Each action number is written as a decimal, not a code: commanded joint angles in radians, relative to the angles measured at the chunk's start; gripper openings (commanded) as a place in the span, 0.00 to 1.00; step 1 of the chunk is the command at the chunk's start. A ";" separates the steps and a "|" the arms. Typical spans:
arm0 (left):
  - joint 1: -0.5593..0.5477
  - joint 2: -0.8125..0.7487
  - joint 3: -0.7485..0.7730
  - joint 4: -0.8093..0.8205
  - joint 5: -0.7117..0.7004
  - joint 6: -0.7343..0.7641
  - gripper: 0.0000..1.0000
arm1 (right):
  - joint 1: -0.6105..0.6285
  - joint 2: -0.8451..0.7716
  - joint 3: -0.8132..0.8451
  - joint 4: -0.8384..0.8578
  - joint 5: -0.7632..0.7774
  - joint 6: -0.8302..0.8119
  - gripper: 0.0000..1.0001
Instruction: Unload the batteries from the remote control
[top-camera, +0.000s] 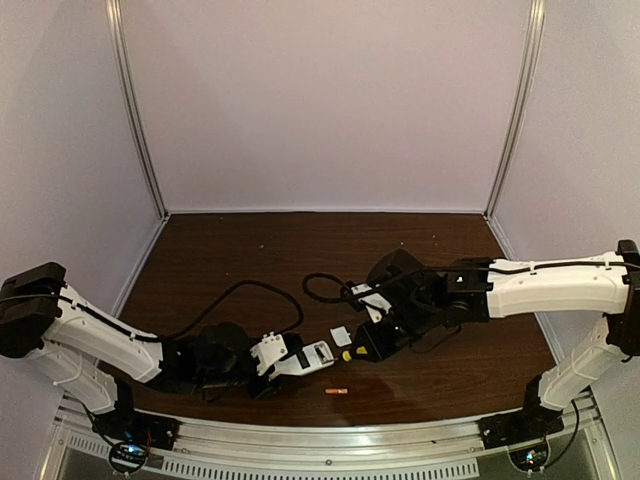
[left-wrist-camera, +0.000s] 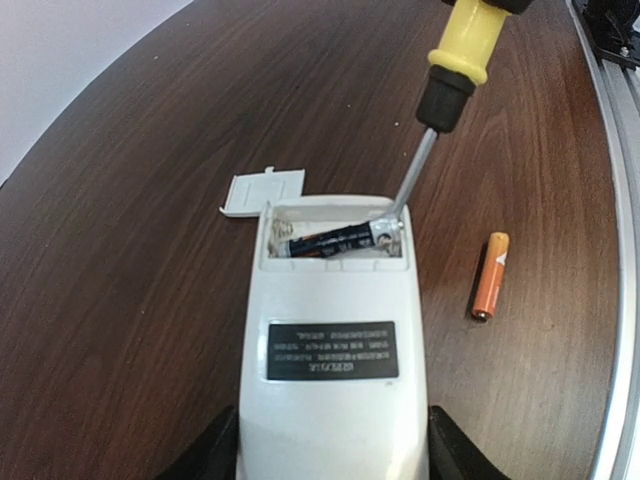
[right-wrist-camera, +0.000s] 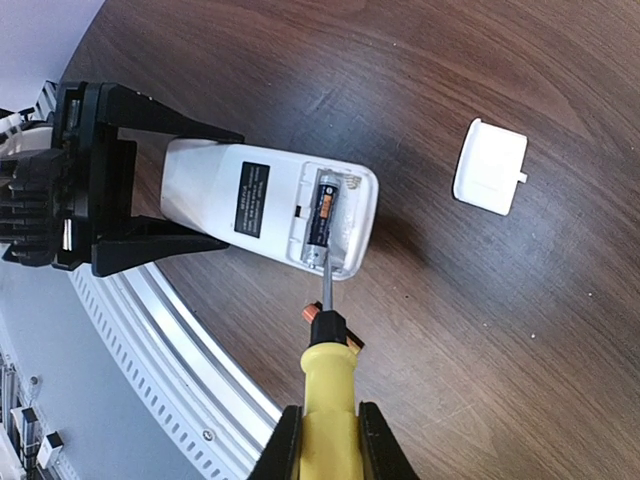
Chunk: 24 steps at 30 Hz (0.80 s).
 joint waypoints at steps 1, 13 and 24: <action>0.005 -0.013 0.022 0.061 0.010 0.008 0.00 | -0.037 -0.023 -0.028 0.010 -0.067 -0.029 0.00; 0.005 -0.022 0.019 0.062 0.018 0.008 0.00 | -0.083 -0.136 -0.259 0.302 -0.139 0.013 0.00; 0.005 -0.022 0.015 0.071 0.017 0.013 0.00 | -0.091 -0.147 -0.385 0.520 -0.174 0.036 0.00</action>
